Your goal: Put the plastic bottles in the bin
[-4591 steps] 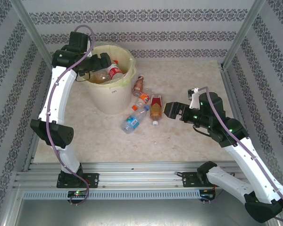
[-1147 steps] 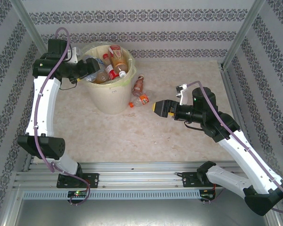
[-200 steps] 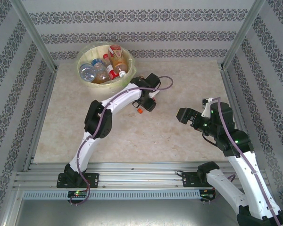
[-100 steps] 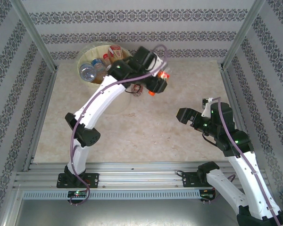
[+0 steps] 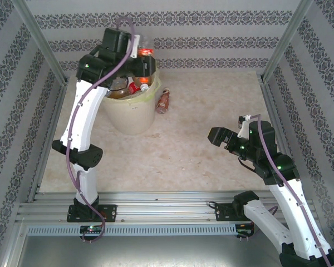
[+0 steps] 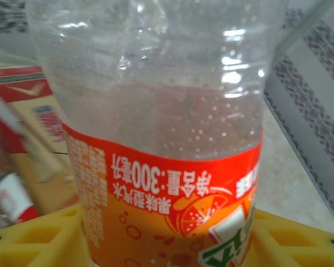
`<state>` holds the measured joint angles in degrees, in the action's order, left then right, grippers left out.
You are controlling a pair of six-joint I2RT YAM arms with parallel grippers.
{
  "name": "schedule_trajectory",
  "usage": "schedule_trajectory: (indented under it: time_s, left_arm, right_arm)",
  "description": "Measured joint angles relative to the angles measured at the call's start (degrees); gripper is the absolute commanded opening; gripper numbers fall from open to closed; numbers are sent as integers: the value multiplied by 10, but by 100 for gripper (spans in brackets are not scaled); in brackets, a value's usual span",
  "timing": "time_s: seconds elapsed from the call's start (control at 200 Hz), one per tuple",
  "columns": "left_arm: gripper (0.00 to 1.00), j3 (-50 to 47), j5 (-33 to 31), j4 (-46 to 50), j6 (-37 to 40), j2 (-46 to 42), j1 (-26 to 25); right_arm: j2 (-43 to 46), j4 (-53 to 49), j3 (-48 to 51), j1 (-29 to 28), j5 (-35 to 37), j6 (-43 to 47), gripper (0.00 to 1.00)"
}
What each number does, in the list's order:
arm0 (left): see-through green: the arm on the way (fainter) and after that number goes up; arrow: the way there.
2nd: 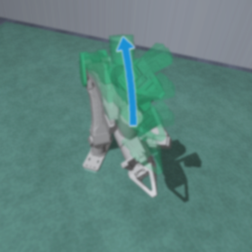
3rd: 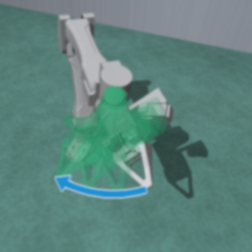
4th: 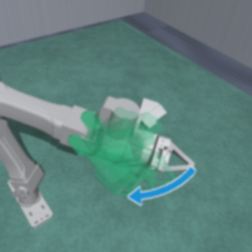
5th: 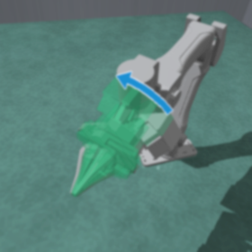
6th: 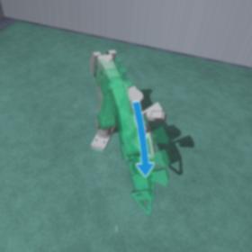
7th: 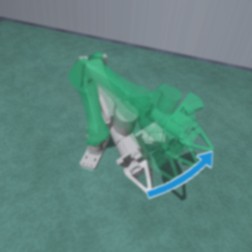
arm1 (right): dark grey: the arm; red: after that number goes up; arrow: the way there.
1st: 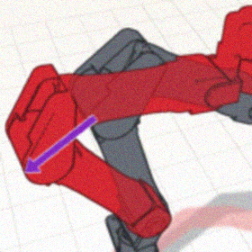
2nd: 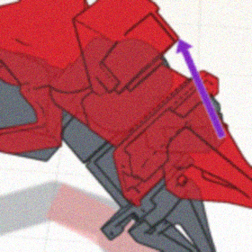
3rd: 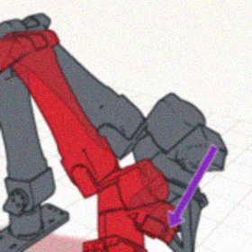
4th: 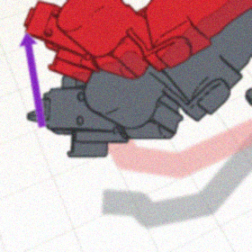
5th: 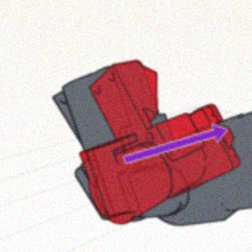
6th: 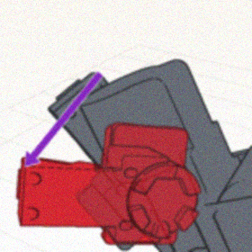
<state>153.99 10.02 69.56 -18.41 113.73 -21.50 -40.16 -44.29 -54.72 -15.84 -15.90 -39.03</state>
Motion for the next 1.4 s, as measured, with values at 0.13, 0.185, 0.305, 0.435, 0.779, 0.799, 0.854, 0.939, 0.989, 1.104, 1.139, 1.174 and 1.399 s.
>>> schedule_trajectory:
  time_s: [0.13,0.185,0.305,0.435,0.779,0.799,0.854,0.939,0.989,1.104,1.139,1.174,1.399]
  left_arm:
    - [61,0,0,5,-33,0,50]
    - [61,-1,0,6,-45,0,66]
    - [61,-1,0,6,-66,0,91]
    - [63,-1,2,6,-79,4,102]
    - [67,-8,18,9,-103,36,111]
    - [67,-8,18,9,-104,37,111]
    - [69,-9,18,9,-106,40,111]
    - [72,-9,17,10,-109,42,111]
    - [74,-10,17,10,-112,42,111]
    - [75,-10,17,10,-115,42,111]
    - [75,-10,17,10,-116,42,111]
    - [75,-10,17,10,-117,42,111]
    - [78,-10,17,9,-119,42,111]
  right_arm:
    - [0,0,0,0,0,0,98]
    - [0,0,0,0,0,0,98]
    - [0,0,0,1,0,0,98]
    - [0,0,0,7,0,0,98]
    - [3,3,8,7,-1,0,98]
    - [3,3,9,7,-1,0,98]
    - [4,4,9,7,-1,0,98]
    - [7,3,9,7,-1,0,98]
    - [7,4,9,7,-1,0,98]
    - [8,4,9,7,-1,0,98]
    - [8,4,9,7,-1,0,98]
    - [8,4,9,7,-1,0,98]
    - [8,4,10,7,-2,0,98]
